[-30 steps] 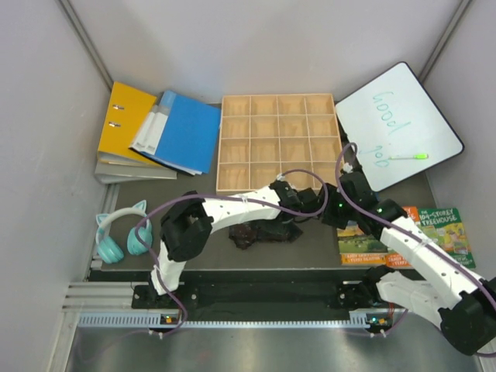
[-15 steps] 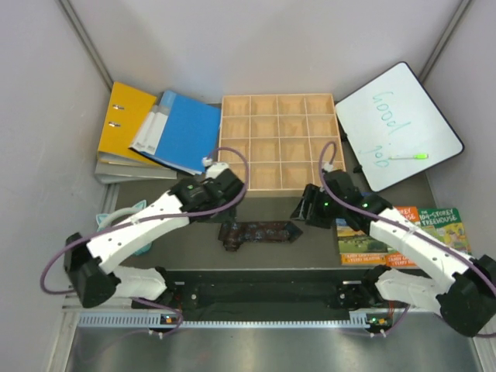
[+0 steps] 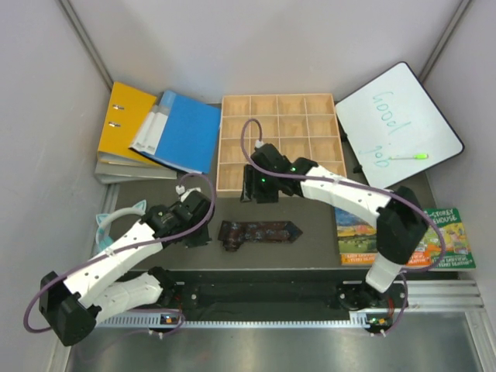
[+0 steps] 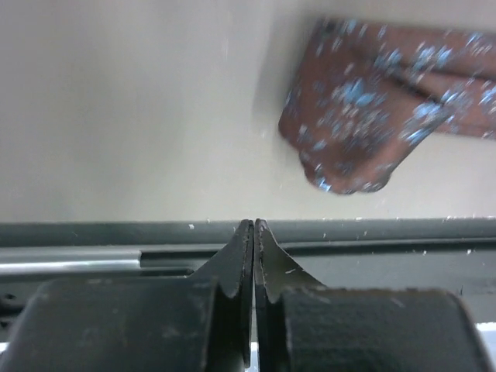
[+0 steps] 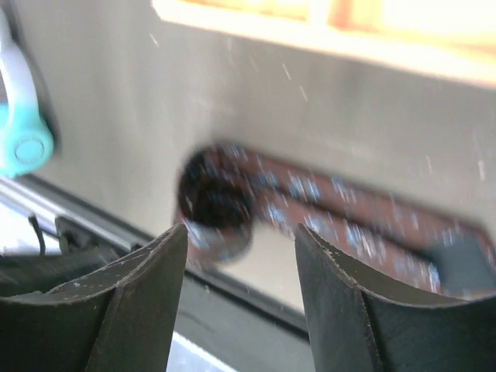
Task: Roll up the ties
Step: Roll the tie at the center of the board.
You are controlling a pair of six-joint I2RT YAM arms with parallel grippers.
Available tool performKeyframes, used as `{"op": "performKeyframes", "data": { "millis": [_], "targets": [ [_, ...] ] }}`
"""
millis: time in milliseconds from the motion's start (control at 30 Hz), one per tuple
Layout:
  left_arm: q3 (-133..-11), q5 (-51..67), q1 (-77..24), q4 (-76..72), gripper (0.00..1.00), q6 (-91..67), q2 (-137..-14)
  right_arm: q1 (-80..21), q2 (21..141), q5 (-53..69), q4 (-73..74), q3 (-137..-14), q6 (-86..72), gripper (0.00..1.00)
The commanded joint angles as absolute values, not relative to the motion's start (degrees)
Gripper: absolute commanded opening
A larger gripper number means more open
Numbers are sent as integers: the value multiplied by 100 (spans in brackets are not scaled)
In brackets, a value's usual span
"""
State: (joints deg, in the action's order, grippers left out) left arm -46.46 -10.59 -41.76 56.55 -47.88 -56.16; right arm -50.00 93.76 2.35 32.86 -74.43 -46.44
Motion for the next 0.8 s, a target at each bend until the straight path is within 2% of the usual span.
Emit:
{"op": "performKeyframes", "data": {
  "millis": [0, 167, 400, 767],
  "targets": [
    [-4133, -388, -4227, 5502, 0, -5264, -5274, -4975, 10334, 105, 3753, -8612, -4008, 58],
    [-3517, -44, -4464, 5019, 0, -5791, -4782, -4983, 11152, 386, 3858, -9386, -3709, 57],
    [-2646, 114, -5211, 3500, 0, -6556, -5053, -4983, 11988, 615, 4157, -10063, -3349, 56],
    [-2399, -1036, -5458, 2163, 0, -6953, -5607, -5089, 12410, 1195, 3806, -9941, -3252, 56]
  ]
}}
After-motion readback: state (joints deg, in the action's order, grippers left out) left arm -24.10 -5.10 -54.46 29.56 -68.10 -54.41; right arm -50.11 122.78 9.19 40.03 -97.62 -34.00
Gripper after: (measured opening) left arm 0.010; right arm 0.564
